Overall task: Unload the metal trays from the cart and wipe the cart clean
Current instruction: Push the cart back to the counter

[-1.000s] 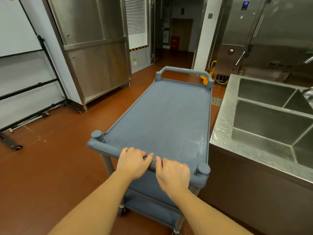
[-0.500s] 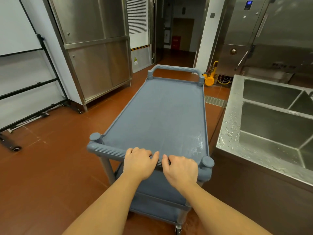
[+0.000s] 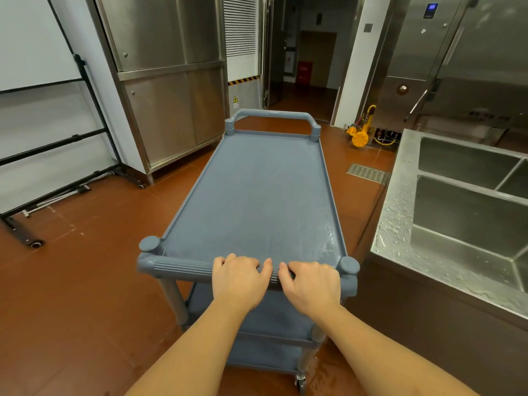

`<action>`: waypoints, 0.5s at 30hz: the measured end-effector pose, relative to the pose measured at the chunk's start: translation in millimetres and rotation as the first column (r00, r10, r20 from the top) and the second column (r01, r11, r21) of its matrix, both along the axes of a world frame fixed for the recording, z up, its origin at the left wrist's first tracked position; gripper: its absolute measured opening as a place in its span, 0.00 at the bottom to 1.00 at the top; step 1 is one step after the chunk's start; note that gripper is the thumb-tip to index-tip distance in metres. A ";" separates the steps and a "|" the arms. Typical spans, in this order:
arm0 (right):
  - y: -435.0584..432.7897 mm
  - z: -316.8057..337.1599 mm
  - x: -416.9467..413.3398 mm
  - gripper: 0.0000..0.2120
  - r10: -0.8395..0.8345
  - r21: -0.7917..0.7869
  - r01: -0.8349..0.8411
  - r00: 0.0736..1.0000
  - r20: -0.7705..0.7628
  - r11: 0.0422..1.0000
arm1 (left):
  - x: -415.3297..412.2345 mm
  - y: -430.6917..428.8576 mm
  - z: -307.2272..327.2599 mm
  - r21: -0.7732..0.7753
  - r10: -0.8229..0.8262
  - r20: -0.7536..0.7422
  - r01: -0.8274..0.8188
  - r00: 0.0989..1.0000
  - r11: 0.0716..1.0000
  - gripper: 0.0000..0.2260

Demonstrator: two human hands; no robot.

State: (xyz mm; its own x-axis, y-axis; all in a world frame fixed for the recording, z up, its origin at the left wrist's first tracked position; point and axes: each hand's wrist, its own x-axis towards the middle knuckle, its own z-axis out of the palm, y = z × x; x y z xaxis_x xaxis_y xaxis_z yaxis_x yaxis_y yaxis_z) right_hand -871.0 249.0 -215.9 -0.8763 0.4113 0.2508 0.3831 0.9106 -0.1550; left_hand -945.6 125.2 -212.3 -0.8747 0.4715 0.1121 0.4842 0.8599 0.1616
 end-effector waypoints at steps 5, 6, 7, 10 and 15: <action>-1.1 0.9 9.4 0.24 0.062 -0.005 -0.062 0.998 -0.001 0.998 | 5.7 -10.7 0.4 -0.002 -0.016 0.031 0.016 0.999 1.000 0.27; -1.3 1.0 11.5 0.24 0.073 -0.002 -0.073 0.997 -0.002 0.997 | 7.2 -13.6 0.9 0.000 -0.027 0.035 0.027 0.999 1.000 0.27; -1.8 0.8 13.6 0.24 0.082 0.001 -0.082 0.997 -0.001 0.997 | 8.8 -16.9 1.7 0.002 -0.040 0.038 0.040 0.998 0.999 0.27; -6.5 1.0 19.3 0.25 0.108 0.015 -0.108 0.994 0.014 0.994 | 9.9 -31.2 6.5 0.017 -0.102 0.079 0.100 0.992 0.995 0.27; -18.4 1.5 27.8 0.26 0.160 0.002 -0.160 0.987 0.030 0.987 | 14.8 -68.8 5.1 -0.098 -0.272 0.085 0.280 0.959 0.955 0.29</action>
